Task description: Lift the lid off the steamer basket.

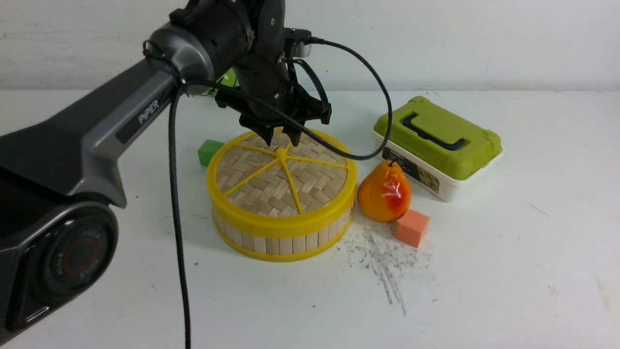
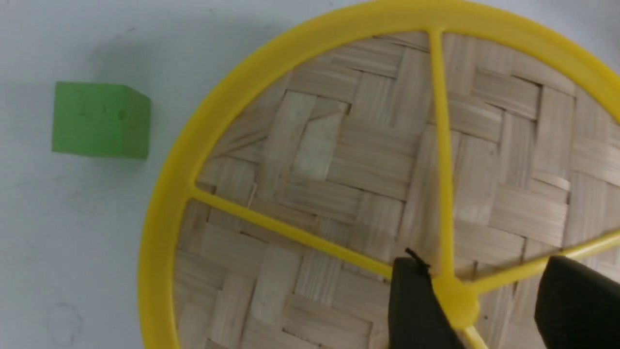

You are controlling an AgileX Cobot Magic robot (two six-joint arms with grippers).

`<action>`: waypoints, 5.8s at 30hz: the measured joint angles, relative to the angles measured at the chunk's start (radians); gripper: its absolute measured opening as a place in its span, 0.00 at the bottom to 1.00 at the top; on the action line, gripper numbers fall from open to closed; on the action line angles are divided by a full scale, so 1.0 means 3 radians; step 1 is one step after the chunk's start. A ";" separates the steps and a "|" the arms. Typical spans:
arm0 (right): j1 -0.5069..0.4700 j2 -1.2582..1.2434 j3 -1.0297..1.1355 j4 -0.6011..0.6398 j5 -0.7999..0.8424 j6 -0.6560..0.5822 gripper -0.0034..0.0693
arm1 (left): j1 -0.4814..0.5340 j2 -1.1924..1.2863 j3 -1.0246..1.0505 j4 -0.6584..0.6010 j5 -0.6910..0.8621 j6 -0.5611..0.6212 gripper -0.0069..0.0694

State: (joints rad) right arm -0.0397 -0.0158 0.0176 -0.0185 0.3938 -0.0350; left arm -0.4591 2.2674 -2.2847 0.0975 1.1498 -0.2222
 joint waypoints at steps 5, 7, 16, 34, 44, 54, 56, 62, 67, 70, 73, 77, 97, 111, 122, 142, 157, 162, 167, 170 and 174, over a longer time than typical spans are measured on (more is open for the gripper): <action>0.0000 0.0000 0.0000 0.0000 0.0000 0.0000 0.38 | 0.0000 0.0047 0.0000 -0.0029 -0.0021 -0.0007 0.51; 0.0000 0.0000 0.0000 0.0000 0.0000 0.0000 0.38 | 0.0000 0.0066 0.0000 -0.0048 -0.0004 -0.0007 0.49; 0.0000 0.0000 0.0000 0.0000 0.0000 0.0000 0.38 | 0.0000 0.0149 -0.0034 0.0001 0.0050 0.0153 0.23; 0.0000 0.0000 0.0000 0.0000 0.0000 0.0000 0.38 | 0.0000 -0.0766 -0.0313 0.0100 0.0101 0.0084 0.23; 0.0000 0.0000 0.0000 0.0000 0.0000 0.0000 0.38 | 0.0484 -0.1252 -0.0139 0.0310 0.0303 0.0221 0.23; 0.0000 0.0000 0.0000 0.0000 0.0000 0.0000 0.38 | 0.1305 -0.1630 0.1376 0.0230 -0.0097 0.0077 0.23; 0.0000 0.0000 0.0000 0.0000 0.0000 0.0000 0.38 | 0.1447 -0.1633 0.1766 0.0233 -0.0420 -0.0073 0.23; 0.0000 0.0000 0.0000 0.0000 0.0000 0.0000 0.38 | 0.1638 -0.1423 0.2672 0.0218 -0.1257 -0.0468 0.23; 0.0000 0.0000 0.0000 0.0000 0.0000 0.0000 0.38 | 0.1628 -0.1172 0.2827 0.0069 -0.1508 -0.0491 0.23; 0.0000 0.0000 0.0000 0.0000 0.0000 0.0000 0.38 | 0.1628 -0.1089 0.2827 0.0037 -0.1563 -0.0511 0.23; 0.0000 0.0000 0.0000 0.0000 0.0000 0.0000 0.38 | 0.1628 -0.1027 0.2827 -0.0006 -0.1600 -0.0525 0.23; 0.0000 0.0000 0.0000 0.0000 0.0000 0.0000 0.38 | 0.1628 -0.1025 0.2827 -0.0119 -0.1615 -0.0526 0.25; 0.0000 0.0000 0.0000 0.0000 0.0000 0.0000 0.38 | 0.1628 -0.3874 0.2937 -0.0758 -0.1238 0.0462 0.10; 0.0000 0.0000 0.0000 0.0000 0.0000 0.0000 0.38 | 0.1628 -0.5758 0.4935 -0.1897 -0.1566 0.1002 0.07; 0.0000 0.0000 0.0000 0.0000 0.0000 0.0000 0.38 | 0.1628 -0.5886 0.5576 -0.2078 -0.1408 0.1016 0.07; 0.0000 0.0000 0.0000 0.0000 0.0000 0.0000 0.38 | 0.0952 -0.6877 0.6560 -0.1292 -0.3160 0.1025 0.07; 0.0000 0.0000 0.0000 0.0000 0.0000 0.0000 0.38 | 0.1323 -0.7586 0.7712 -0.0511 -0.4015 0.0621 0.08; 0.0000 0.0000 0.0000 0.0000 0.0000 0.0000 0.38 | 0.1323 -0.7586 0.7712 -0.0413 -0.3320 0.0454 0.08; 0.0000 0.0000 0.0000 0.0000 0.0000 0.0000 0.38 | 0.1323 -0.7586 0.7715 -0.0440 -0.2690 0.0411 0.08; 0.0000 0.0000 0.0000 0.0000 0.0000 0.0000 0.38 | 0.1323 -0.7586 0.7715 -0.0444 -0.2638 0.0407 0.08; 0.0000 0.0000 0.0000 0.0000 0.0000 0.0000 0.38 | 0.1324 -0.7586 0.7715 -0.0474 -0.2631 0.0400 0.08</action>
State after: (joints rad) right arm -0.0397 -0.0158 0.0176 -0.0185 0.3938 -0.0350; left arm -0.0618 -0.0083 0.0299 -0.0447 0.3606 -0.1021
